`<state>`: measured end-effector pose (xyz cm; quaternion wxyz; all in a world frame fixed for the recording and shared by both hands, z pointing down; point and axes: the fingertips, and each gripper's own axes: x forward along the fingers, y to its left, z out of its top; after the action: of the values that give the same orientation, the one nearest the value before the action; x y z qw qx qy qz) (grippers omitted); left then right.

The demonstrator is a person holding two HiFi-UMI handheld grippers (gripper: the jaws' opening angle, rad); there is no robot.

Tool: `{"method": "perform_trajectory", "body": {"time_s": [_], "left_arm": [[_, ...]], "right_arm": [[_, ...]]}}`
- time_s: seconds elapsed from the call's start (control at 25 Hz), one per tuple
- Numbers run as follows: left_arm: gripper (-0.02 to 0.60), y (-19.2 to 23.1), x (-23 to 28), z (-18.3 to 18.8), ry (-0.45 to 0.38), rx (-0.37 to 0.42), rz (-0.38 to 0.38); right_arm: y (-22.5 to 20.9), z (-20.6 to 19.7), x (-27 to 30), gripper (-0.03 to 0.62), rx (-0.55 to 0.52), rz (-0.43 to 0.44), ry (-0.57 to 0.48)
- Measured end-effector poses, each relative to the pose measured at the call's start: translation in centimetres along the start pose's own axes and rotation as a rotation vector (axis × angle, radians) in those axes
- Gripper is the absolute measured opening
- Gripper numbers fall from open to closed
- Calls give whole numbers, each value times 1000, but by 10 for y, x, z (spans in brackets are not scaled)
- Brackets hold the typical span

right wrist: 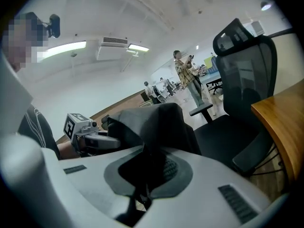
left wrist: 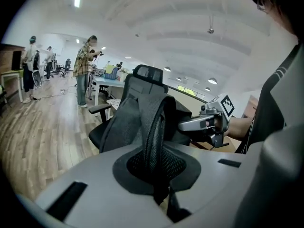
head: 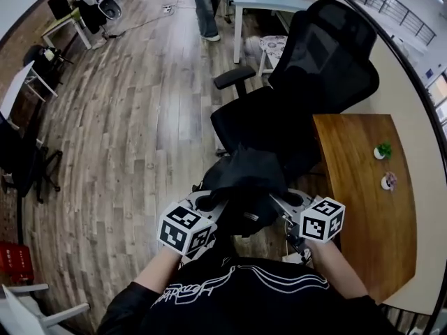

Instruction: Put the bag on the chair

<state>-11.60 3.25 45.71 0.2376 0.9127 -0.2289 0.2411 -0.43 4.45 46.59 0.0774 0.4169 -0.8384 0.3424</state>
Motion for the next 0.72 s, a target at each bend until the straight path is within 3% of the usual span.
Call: {"method": "perform_trajectory", "body": {"time_s": [0.32, 0.72], "left_arm": [[32, 89, 29, 58, 34, 78, -12], [32, 101, 94, 127, 80, 205, -115]], "right_arm": [[-29, 57, 64, 9, -19, -86, -8], [-88, 112, 50, 9, 1, -207, -118]]}}
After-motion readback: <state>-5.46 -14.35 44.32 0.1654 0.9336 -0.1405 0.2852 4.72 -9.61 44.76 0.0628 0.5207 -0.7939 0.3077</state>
